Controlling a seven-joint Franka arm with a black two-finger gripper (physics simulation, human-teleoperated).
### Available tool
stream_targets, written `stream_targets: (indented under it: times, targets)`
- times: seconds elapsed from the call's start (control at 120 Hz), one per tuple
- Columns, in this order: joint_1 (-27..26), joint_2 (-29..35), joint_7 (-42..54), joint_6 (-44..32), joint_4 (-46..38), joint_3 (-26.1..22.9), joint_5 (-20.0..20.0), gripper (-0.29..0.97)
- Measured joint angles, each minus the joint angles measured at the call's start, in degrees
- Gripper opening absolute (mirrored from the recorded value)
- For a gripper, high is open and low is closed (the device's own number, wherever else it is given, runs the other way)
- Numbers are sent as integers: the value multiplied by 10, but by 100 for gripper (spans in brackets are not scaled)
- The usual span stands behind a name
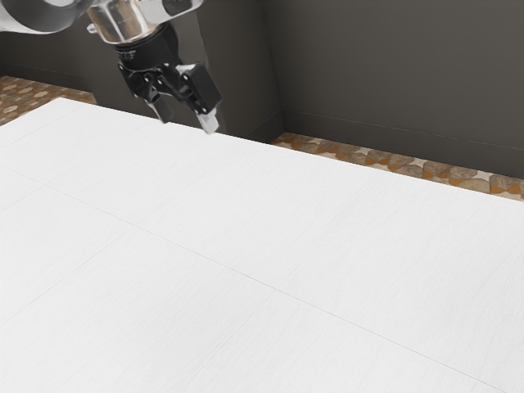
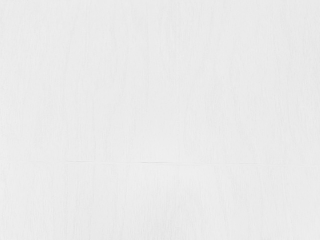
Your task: Pull the drawer handle with one arm to open the drawer
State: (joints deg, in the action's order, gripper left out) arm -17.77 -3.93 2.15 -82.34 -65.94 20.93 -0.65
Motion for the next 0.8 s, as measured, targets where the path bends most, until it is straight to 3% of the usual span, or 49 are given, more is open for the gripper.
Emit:
stream_targets:
  times: [0.15,0.3,0.667,0.8]
  targets:
    - [34,-3,28,-4,-2,-2,-1,68]
    - [26,3,35,-1,-4,-1,-6,68]
    - [35,11,-261,50,-11,-14,-31,68]
    - [72,18,-335,21,-28,-87,-54,68]
